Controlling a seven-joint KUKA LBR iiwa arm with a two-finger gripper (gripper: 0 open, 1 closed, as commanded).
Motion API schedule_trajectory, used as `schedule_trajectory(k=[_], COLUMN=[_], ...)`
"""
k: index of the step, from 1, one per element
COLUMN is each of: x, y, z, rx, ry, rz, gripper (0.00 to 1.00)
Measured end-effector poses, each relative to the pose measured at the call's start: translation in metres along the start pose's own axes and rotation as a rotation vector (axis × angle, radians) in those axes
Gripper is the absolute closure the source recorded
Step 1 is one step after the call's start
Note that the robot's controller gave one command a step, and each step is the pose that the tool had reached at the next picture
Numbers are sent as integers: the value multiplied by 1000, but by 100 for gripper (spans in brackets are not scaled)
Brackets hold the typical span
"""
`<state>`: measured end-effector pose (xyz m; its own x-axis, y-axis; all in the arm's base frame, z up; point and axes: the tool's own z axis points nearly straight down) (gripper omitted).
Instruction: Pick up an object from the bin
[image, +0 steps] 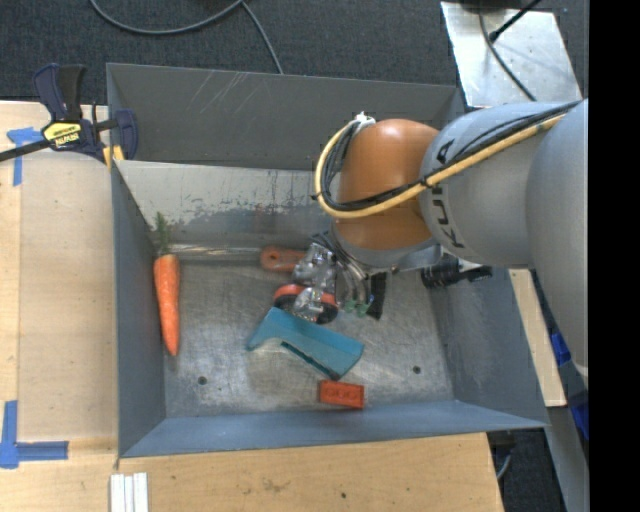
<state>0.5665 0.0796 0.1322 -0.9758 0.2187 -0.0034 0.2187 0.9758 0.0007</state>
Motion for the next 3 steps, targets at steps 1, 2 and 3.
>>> schedule_trajectory(k=[1, 2, 3], x=[0, 0, 1], y=[0, 0, -1], z=[0, -2, -10], rx=[0, 0, 2], ry=[0, 1, 5], rz=[0, 0, 1], gripper=[100, 100, 100])
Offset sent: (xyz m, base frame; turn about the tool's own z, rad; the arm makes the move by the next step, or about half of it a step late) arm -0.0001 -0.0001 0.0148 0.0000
